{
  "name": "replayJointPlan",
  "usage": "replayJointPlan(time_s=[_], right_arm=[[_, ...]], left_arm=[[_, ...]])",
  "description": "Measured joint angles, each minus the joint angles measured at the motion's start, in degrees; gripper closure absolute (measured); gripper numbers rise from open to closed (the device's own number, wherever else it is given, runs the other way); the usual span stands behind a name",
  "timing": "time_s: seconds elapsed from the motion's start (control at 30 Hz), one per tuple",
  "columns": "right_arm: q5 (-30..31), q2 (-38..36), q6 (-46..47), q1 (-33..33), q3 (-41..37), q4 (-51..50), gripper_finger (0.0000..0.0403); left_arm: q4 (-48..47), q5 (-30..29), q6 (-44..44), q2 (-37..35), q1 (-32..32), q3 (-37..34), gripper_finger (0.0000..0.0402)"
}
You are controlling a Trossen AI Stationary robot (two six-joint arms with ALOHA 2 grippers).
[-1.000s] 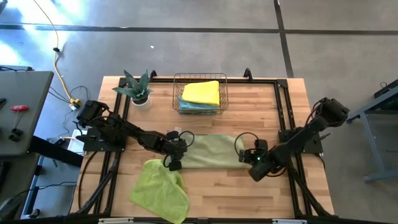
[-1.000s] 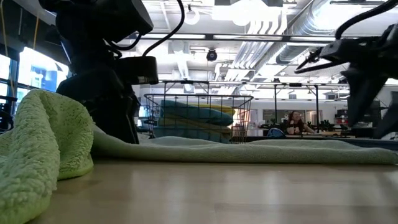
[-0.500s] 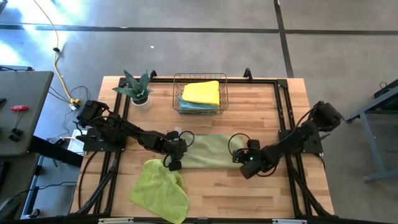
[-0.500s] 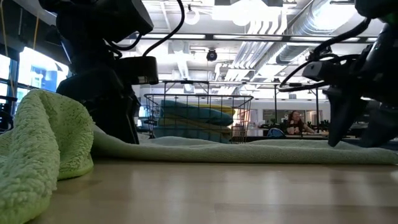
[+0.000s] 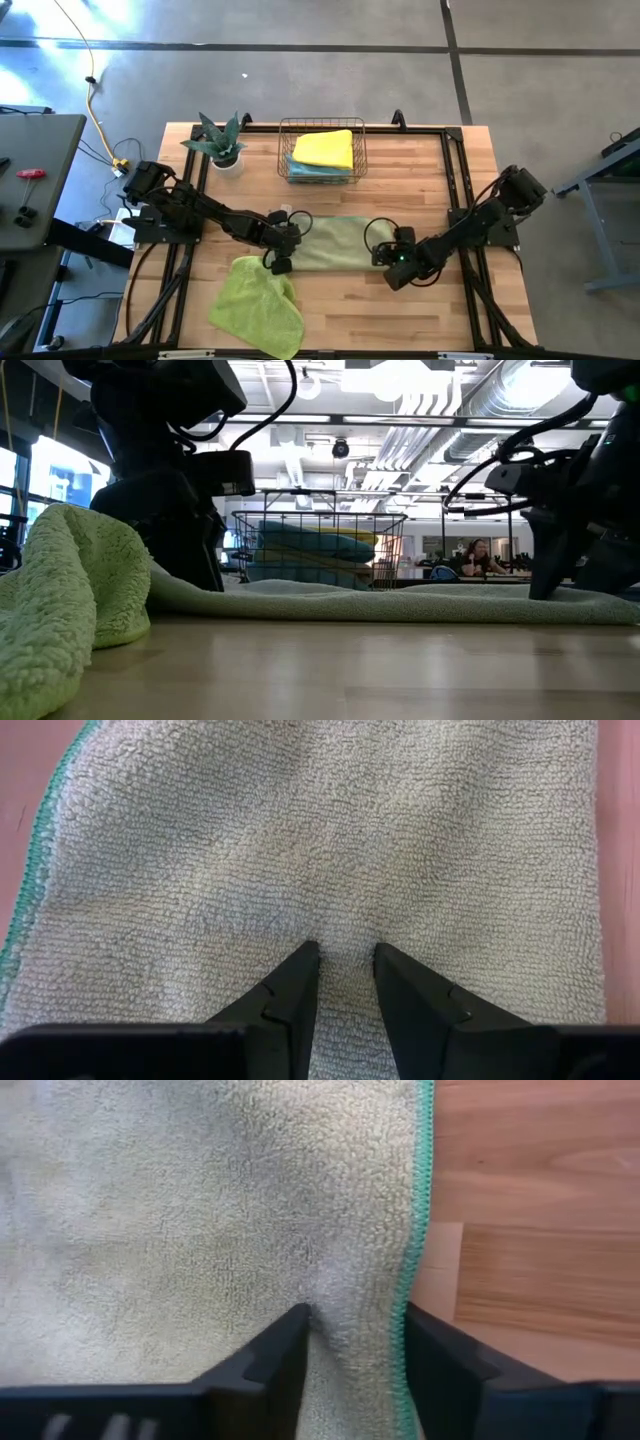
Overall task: Fold microfiber towels
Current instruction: Fold the light blue microfiber cloth
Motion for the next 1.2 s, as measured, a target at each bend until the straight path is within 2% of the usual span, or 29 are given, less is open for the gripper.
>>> replayJointPlan(time_s=[0.23, 0.33, 0.53, 0.63, 0.77, 0.93, 1.2], right_arm=[[-0.26, 0.03, 0.12, -0.01, -0.21, -0.02, 0.0389], [-1.33, -1.45, 0.13, -0.11, -0.21, -0.95, 0.0387], [-4.75, -9.92, -3.29, -0.33, -0.20, -12.20, 0.0399], [-5.76, -14.77, -3.44, -1.04, -0.52, -18.59, 0.0401], [-5.26, -20.17, -3.75, -2.63, -0.34, -19.35, 0.0402], [-5.02, -22.36, -9.10, -6.61, -0.34, -11.43, 0.0402], [-2.34, -15.91, -25.50, -14.48, -0.30, 17.03, 0.0402]], left_arm=[[0.34, 0.07, 0.02, 0.07, -0.02, 0.00, 0.0307], [0.44, 0.13, -0.01, 0.07, -0.02, 0.00, 0.0307], [2.92, 1.76, 0.02, -0.06, -0.04, 0.76, 0.0307], [1.84, 3.29, 1.07, -0.68, 0.37, 3.35, 0.0307], [1.18, 4.54, 2.57, -4.02, 0.75, 7.59, 0.0307], [-1.73, 5.05, 2.35, -9.38, 0.66, 10.65, 0.0307], [-3.87, 4.09, 1.01, -20.43, 0.57, 11.30, 0.0307]])
